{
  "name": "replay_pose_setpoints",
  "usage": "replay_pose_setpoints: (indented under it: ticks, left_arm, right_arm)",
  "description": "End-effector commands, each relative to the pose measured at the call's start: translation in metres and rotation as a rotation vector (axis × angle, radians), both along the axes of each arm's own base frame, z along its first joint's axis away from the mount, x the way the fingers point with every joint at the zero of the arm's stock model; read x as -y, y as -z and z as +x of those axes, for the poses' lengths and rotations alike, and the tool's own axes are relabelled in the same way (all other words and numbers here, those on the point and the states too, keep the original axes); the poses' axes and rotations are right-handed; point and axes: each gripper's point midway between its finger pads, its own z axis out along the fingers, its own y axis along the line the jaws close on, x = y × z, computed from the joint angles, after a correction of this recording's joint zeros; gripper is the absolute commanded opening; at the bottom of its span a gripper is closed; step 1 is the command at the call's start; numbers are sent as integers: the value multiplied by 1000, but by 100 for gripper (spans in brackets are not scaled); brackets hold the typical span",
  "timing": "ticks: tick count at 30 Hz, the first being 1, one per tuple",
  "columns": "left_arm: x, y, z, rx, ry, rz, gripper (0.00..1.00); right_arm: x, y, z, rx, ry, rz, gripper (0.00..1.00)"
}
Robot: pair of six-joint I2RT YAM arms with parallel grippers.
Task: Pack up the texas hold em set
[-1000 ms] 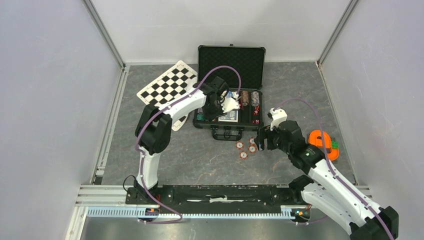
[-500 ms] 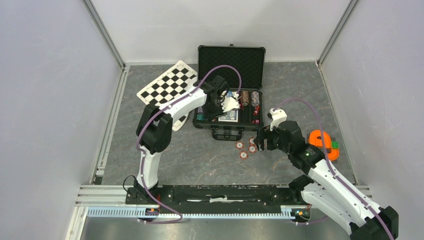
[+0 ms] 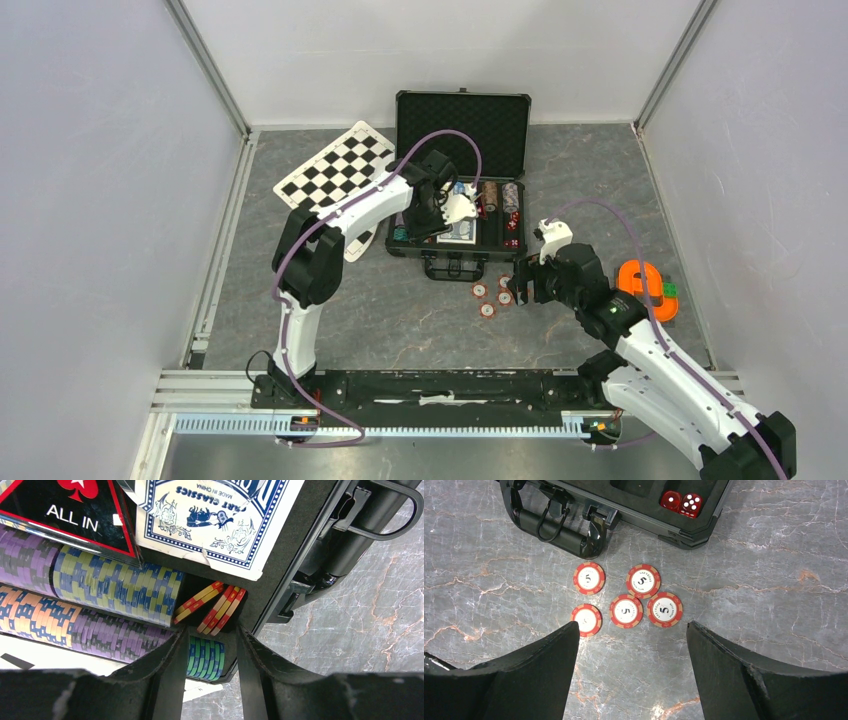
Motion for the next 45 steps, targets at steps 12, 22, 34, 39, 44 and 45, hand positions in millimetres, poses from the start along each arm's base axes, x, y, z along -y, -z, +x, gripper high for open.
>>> replay_pose_setpoints:
  ticks: [12,22,34,39,44,45]
  left_arm:
    - [0,-26,6,68,-28,-30,50]
    - [2,-44,4,92,-18,-70,50]
    - [-1,-78,-8,117,-64,-134,47]
    - [6,-74,-20,102,-57,-217,10]
    - [6,-55,-27,79,-24,-221,2]
    - [7,-51,-27,69,-18,-218,2]
  right_arm:
    - [-6,-7,4,32,-8,39,84]
    - [-6,-7,4,30,-9,38,84]
    - [-5,-9,5,38,-8,40,84]
    - [-4,-10,4,42,-6,39,84]
    - [-4,-8,3,38,-8,37,84]
    - [-4,-8,3,37,-8,39,84]
